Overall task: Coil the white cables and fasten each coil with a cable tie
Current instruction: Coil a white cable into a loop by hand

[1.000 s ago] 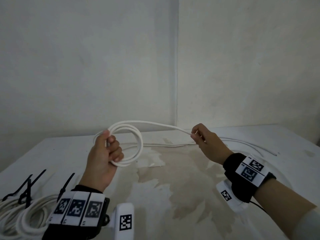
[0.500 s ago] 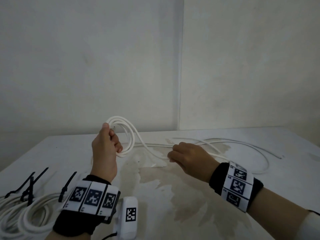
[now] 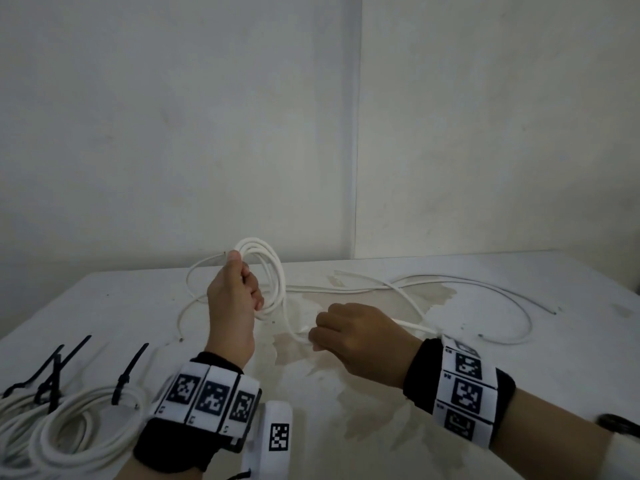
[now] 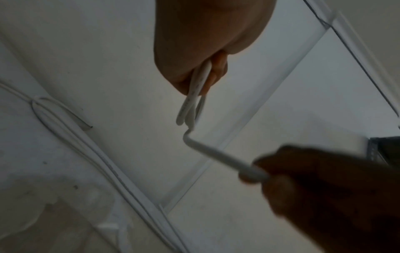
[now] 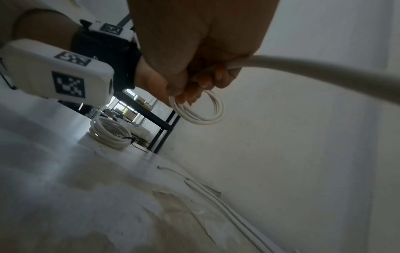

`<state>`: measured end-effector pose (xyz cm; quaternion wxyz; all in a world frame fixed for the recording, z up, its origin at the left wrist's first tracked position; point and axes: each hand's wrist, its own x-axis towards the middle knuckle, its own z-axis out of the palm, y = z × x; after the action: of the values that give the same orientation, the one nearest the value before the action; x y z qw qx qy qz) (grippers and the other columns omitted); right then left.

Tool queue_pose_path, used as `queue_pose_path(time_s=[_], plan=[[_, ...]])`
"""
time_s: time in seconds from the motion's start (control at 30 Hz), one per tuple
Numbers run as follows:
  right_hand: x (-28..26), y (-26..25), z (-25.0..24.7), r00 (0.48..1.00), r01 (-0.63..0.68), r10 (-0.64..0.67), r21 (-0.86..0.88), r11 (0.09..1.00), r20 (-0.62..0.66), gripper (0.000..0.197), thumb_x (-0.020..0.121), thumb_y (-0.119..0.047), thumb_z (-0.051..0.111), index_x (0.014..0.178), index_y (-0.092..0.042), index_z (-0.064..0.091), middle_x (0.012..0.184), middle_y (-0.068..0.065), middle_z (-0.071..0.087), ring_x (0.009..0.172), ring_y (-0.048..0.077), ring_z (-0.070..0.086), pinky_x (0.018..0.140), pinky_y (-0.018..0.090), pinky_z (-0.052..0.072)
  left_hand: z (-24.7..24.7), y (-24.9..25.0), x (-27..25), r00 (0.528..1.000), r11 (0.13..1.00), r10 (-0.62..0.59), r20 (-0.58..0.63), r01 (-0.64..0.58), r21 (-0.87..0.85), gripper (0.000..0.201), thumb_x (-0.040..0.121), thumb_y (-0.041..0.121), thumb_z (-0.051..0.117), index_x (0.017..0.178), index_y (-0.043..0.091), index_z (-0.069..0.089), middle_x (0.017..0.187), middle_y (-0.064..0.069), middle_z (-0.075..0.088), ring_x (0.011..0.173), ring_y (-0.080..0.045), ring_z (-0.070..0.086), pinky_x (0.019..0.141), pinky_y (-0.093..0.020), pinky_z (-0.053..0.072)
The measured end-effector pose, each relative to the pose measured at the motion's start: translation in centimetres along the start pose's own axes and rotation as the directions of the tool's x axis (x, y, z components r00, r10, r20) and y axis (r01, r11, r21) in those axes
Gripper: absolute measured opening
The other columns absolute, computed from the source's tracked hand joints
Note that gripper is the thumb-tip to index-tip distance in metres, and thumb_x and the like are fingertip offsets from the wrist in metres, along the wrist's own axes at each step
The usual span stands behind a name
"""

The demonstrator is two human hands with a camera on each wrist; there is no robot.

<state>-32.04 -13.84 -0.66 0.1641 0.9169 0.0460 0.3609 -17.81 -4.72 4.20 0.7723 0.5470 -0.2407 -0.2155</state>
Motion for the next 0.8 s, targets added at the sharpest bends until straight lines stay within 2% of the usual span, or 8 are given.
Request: queue_pose_path(time_s=[0.17,0.3,0.4,0.47,0.5,0.63,0.7,0.8], plan=[[1.9,-0.5,-0.6,0.998,0.045,-0.043,0.063,0.997,-0.045,0.018,0.084,-0.014,0.051,0.072,-0.010,0.064,0.070,0.003,0.061,0.057,0.019,0.050,0.049,0.027,0.036,1.9,-1.5,-1.8,0.990,0.983,-0.061,0.125,0.038,0.179,0.041,0.099,0.029,0.035,0.061,0.014,0.039,0.042,0.006,0.039,0.040,-0.009,0.034,0.043,-0.022,0.030],[2.2,-0.3,-1.3,0.996,-0.032,0.047,0.183,0.983,-0.080,0.019,0.083,-0.019,0.054,0.072,-0.008,0.065,0.070,0.006,0.062,0.058,0.018,0.050,0.054,0.024,0.033,2.1,-1.5,-2.8,0.960,0.950,-0.100,0.262,0.015,0.310,0.040,0.098,0.030,0.037,0.062,0.013,0.041,0.054,0.002,0.041,0.046,-0.008,0.039,0.046,-0.022,0.036],[2.0,-0.3,-1.8,0.979,-0.125,0.167,0.297,0.947,-0.119,0.015,0.080,-0.025,0.057,0.074,-0.011,0.053,0.078,0.001,0.053,0.060,0.012,0.041,0.052,0.024,0.035,2.0,-1.4,-3.3,0.925,0.922,-0.087,0.369,-0.066,0.382,0.038,0.099,0.023,0.035,0.063,0.013,0.044,0.058,0.000,0.045,0.049,-0.008,0.045,0.049,-0.021,0.039],[2.1,0.2,-2.1,0.965,-0.177,0.227,0.309,0.934,-0.133,0.020,0.078,-0.028,0.057,0.076,-0.017,0.041,0.084,-0.004,0.040,0.055,0.013,0.039,0.049,0.022,0.033,2.1,-1.5,-3.9,0.899,0.893,-0.108,0.424,-0.100,0.438,0.035,0.099,0.016,0.034,0.066,0.011,0.046,0.058,0.000,0.047,0.042,-0.002,0.046,0.044,-0.014,0.036],[2.1,0.6,-2.3,0.956,-0.207,0.259,0.317,0.926,-0.134,0.022,0.077,-0.028,0.058,0.076,-0.019,0.038,0.084,-0.004,0.038,0.054,0.013,0.038,0.047,0.020,0.032,2.0,-1.6,-4.2,0.889,0.890,-0.138,0.436,-0.082,0.449,0.035,0.099,0.017,0.035,0.066,0.011,0.044,0.056,0.000,0.046,0.039,-0.003,0.042,0.042,-0.014,0.034],[1.5,2.5,-3.4,0.926,-0.299,0.367,0.428,0.853,-0.084,0.025,0.074,-0.021,0.069,0.071,-0.014,0.045,0.075,0.000,0.043,0.054,0.014,0.035,0.047,0.025,0.037,1.9,-1.1,-4.8,0.821,0.918,-0.277,0.499,0.072,0.390,0.040,0.099,0.032,0.033,0.063,0.014,0.040,0.046,0.003,0.036,0.036,-0.008,0.027,0.039,-0.019,0.025],[1.5,2.7,-3.7,0.932,-0.303,0.359,0.447,0.842,-0.043,0.019,0.078,-0.024,0.064,0.073,-0.010,0.052,0.074,0.000,0.046,0.057,0.008,0.034,0.051,0.018,0.035,1.9,-1.0,-4.9,0.799,0.917,-0.293,0.525,0.079,0.391,0.042,0.099,0.035,0.029,0.067,0.012,0.042,0.044,0.005,0.033,0.036,-0.007,0.025,0.040,-0.018,0.024],[1.4,3.0,-3.8,0.924,-0.324,0.381,0.455,0.830,-0.038,0.027,0.081,-0.025,0.054,0.075,0.000,0.062,0.070,0.008,0.058,0.063,0.005,0.040,0.059,0.009,0.032,2.0,-0.9,-5.2,0.786,0.919,-0.312,0.533,0.108,0.379,0.045,0.099,0.039,0.028,0.069,0.010,0.045,0.042,0.007,0.031,0.036,-0.006,0.023,0.039,-0.017,0.022]])
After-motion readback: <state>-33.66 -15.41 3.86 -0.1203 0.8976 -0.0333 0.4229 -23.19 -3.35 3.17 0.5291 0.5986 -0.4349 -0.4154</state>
